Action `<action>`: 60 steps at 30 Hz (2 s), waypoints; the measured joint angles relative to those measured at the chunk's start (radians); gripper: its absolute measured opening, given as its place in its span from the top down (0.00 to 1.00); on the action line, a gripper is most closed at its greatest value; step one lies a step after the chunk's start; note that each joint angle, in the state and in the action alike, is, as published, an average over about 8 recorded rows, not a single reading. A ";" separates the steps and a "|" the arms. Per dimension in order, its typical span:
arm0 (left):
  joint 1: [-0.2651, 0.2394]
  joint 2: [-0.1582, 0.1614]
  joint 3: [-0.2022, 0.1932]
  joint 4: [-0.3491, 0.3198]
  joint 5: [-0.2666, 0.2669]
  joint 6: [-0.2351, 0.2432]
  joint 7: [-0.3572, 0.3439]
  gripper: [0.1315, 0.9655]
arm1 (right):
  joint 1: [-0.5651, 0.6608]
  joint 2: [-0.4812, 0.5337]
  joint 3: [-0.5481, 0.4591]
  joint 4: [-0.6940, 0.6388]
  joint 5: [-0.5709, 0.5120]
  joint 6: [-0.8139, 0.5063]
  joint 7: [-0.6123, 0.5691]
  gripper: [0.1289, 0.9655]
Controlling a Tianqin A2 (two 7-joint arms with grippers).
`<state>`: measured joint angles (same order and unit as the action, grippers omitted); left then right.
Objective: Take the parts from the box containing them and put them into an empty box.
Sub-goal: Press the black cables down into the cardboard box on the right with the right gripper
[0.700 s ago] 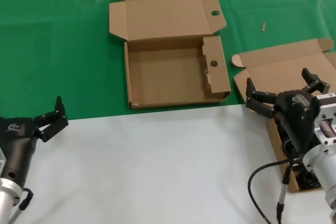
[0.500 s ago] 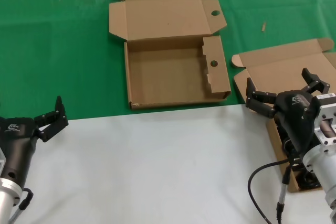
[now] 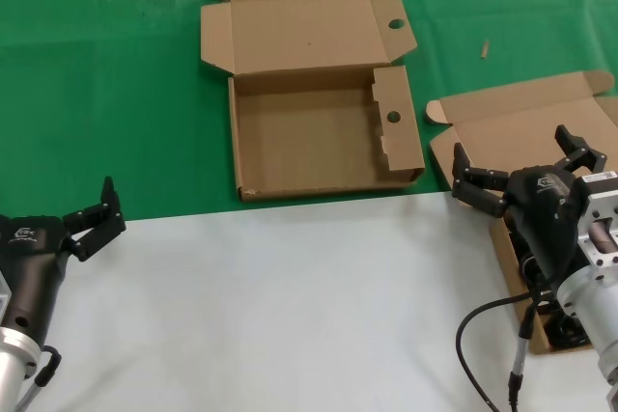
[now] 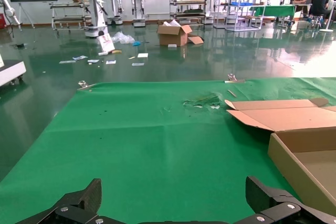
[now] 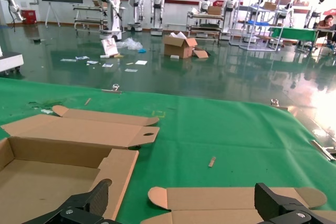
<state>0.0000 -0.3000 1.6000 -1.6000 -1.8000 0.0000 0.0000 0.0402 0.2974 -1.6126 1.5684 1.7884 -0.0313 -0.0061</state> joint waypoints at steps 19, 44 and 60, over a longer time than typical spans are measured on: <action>0.000 0.000 0.000 0.000 0.000 0.000 0.000 0.11 | 0.000 -0.005 0.007 -0.002 -0.001 -0.005 -0.007 0.00; 0.000 0.000 0.000 0.000 0.000 0.000 0.000 0.70 | -0.061 0.315 -0.050 0.082 -0.084 -0.064 0.079 0.00; 0.000 0.000 0.000 0.000 0.000 0.000 0.000 0.94 | -0.133 0.799 0.018 0.186 -0.215 -0.484 0.209 0.00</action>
<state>0.0000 -0.3000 1.6000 -1.6000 -1.7998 0.0000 -0.0001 -0.0928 1.0962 -1.5948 1.7540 1.5737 -0.5149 0.2028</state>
